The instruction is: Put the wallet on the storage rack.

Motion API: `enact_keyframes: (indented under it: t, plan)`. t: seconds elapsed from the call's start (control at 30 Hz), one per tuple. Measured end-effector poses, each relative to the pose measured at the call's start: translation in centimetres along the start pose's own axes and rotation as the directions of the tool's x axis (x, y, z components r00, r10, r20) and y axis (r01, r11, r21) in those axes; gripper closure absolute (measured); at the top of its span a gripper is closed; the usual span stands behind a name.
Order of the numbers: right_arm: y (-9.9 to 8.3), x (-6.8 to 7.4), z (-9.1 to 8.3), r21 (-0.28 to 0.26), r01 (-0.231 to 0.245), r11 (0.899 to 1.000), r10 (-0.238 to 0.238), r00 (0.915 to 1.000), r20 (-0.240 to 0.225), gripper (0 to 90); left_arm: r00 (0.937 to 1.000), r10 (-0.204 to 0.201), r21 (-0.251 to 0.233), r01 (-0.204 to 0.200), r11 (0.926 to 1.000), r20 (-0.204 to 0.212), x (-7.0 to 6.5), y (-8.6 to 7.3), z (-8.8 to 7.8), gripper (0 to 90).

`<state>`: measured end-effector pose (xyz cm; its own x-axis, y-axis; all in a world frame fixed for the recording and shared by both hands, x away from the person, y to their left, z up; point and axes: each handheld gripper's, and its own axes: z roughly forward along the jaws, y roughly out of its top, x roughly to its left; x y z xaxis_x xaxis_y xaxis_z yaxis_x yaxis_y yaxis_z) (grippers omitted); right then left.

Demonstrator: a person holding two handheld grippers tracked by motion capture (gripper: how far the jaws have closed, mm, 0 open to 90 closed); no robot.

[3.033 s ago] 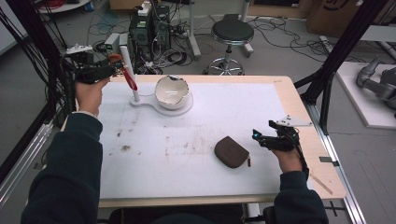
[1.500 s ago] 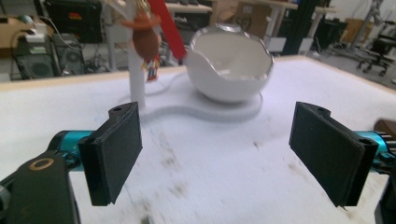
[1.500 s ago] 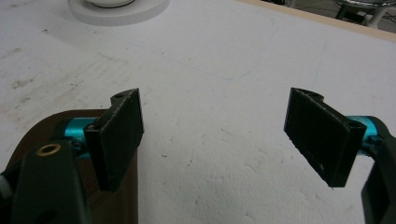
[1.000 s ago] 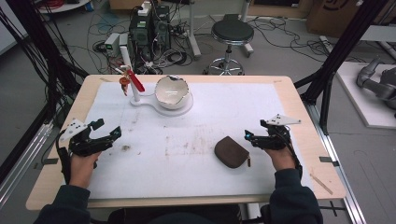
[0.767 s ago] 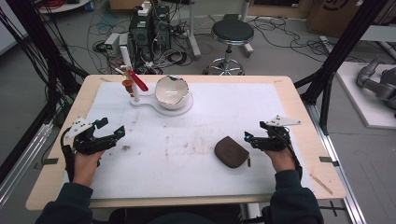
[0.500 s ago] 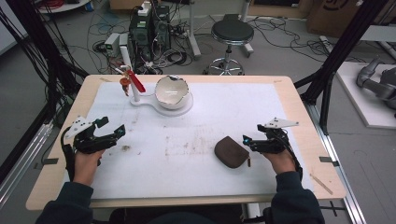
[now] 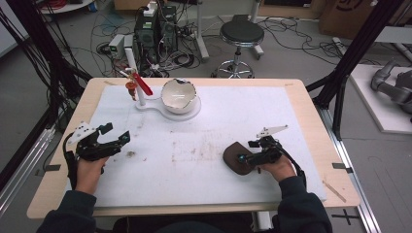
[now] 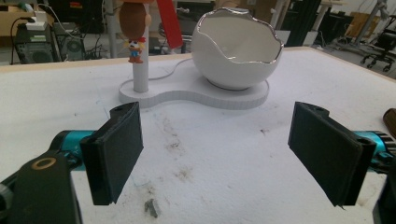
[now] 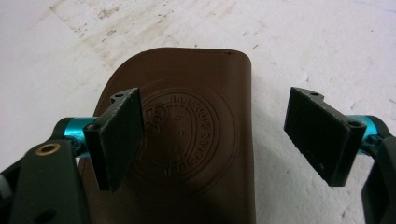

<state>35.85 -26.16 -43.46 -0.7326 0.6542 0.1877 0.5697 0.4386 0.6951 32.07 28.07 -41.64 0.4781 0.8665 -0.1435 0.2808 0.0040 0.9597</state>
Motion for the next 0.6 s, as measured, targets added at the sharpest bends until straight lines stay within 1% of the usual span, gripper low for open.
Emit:
enact_keyframes:
  t: [0.03,0.07,0.1,0.13,0.17,0.2,0.23,0.27,0.3,0.33,0.37,0.4,0.43,0.47,0.57,0.6]
  plan:
    - [-0.04,-0.14,0.01,-0.002,-0.003,1.0,0.003,1.0,-0.005,20.0,1.0,0.0,0.001,0.0,1.0,0.0,-0.01,0.0,0.01,17.9]
    - [-0.08,-0.18,0.01,-0.001,-0.02,1.0,0.02,0.9997,-0.011,20.2,1.0,0.0,0.001,0.0,1.0,0.0,-0.01,0.0,0.01,18.0]
    - [-0.09,-0.26,-0.03,0.001,-0.025,1.0,0.025,0.9991,-0.035,20.2,1.0,0.0,0.0,0.0,1.0,0.0,-0.08,0.01,0.02,18.1]
    - [-0.09,-0.26,-0.03,0.001,-0.025,1.0,0.025,0.9991,-0.035,20.2,1.0,0.0,0.0,0.0,1.0,0.0,-0.08,0.01,0.02,18.2]
    - [-0.08,-0.15,-0.1,0.011,-0.014,1.0,0.014,0.9983,-0.056,20.2,1.0,0.001,0.002,-0.001,1.0,0.001,-0.11,0.0,0.02,18.4]
    - [-0.08,-0.04,0.0,0.02,-0.003,1.0,0.004,0.9984,-0.056,20.2,1.0,0.004,0.004,-0.004,1.0,0.003,-0.12,0.0,0.01,18.5]
    - [-0.1,0.02,0.13,0.029,-0.004,1.0,0.006,0.9982,-0.06,20.1,1.0,0.003,0.004,-0.003,1.0,0.002,-0.12,0.0,0.03,18.5]
    - [-0.14,-0.03,0.24,0.04,-0.018,0.999,0.021,0.997,-0.075,20.1,1.0,0.003,0.004,-0.003,1.0,0.002,-0.12,0.0,0.03,18.5]
    - [-0.14,-0.03,0.24,0.04,-0.018,0.999,0.021,0.997,-0.075,20.1,1.0,0.002,0.005,-0.002,1.0,0.001,-0.12,-0.01,0.06,18.5]
    - [-0.18,-0.13,0.37,0.046,-0.027,0.999,0.031,0.9959,-0.085,20.2,1.0,0.0,0.006,-0.001,1.0,0.002,-0.13,-0.02,0.08,18.5]
    - [-0.23,-0.42,0.53,0.063,-0.056,0.996,0.063,0.9921,-0.109,20.2,1.0,0.002,0.006,-0.002,1.0,0.003,-0.14,-0.03,0.09,18.6]
    - [-0.23,-0.42,0.53,0.063,-0.056,0.996,0.063,0.9921,-0.109,20.2,1.0,0.001,0.007,-0.001,1.0,0.005,-0.19,-0.05,0.11,18.6]
    - [-0.21,-0.62,0.58,0.071,-0.067,0.995,0.076,0.9896,-0.122,22.5,1.0,0.005,0.01,-0.005,0.9999,0.005,-0.21,-0.05,0.15,18.7]
    - [-0.17,-0.65,0.58,0.069,-0.059,0.996,0.068,0.9885,-0.135,26.8,1.0,0.005,0.01,-0.005,0.9999,0.005,-0.21,-0.05,0.15,18.8]
    - [-0.12,-0.43,0.45,0.073,-0.048,0.996,0.058,0.9898,-0.131,28.4,1.0,0.007,0.014,-0.007,0.9999,0.005,-0.28,-0.07,0.23,18.9]
    - [0.05,-0.17,0.37,0.069,-0.005,0.998,0.014,0.9928,-0.119,29.7,1.0,0.006,0.012,-0.006,0.9999,0.005,-0.32,-0.08,0.28,18.9]
